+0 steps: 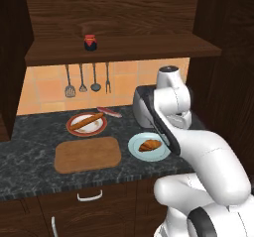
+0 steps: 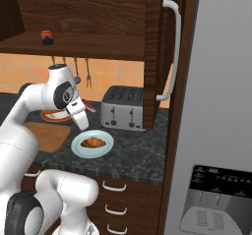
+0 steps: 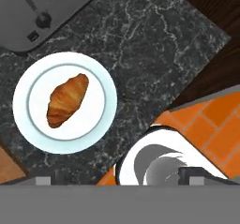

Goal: From the different types of pastries on the counter, select a croissant and place it on the cutting board. Then retrieve a jar of jam from the cabinet and place it alongside the croissant on the cutting board.

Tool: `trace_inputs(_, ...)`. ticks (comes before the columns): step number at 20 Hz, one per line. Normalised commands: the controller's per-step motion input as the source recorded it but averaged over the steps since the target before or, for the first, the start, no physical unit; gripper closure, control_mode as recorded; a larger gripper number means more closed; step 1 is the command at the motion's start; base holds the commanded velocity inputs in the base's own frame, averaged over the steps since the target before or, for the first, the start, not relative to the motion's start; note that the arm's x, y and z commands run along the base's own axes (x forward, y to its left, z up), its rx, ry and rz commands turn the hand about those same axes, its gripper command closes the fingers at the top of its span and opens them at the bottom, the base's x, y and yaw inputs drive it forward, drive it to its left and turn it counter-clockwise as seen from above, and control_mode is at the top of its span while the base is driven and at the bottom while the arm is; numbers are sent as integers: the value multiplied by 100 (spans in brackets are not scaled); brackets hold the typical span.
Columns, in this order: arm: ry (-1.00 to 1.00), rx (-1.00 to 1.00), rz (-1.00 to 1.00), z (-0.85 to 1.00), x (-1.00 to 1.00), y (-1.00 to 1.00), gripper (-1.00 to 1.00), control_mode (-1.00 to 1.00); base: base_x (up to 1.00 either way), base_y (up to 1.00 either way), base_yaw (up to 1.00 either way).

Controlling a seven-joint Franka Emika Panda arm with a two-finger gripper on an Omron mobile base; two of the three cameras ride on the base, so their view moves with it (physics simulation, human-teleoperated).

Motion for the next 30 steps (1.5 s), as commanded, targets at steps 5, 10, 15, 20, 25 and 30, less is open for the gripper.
trace_inputs(5,16,8,-38,-58,54,0,-100,-100,0,0,0)
trace_inputs(10,3,0,-29,-68,92,10,-100,-100,0,0,0)
trace_inputs(15,0,3,-13,-63,53,7,-100,-100,0,0,0)
trace_inputs(20,0,3,-2,-63,8,-9,-100,-100,0,0,0)
trace_inputs(25,0,3,-1,-59,-7,-1,-100,-100,0,0,0)
trace_inputs(30,0,0,-2,-74,-10,0,-100,-100,0,0,0)
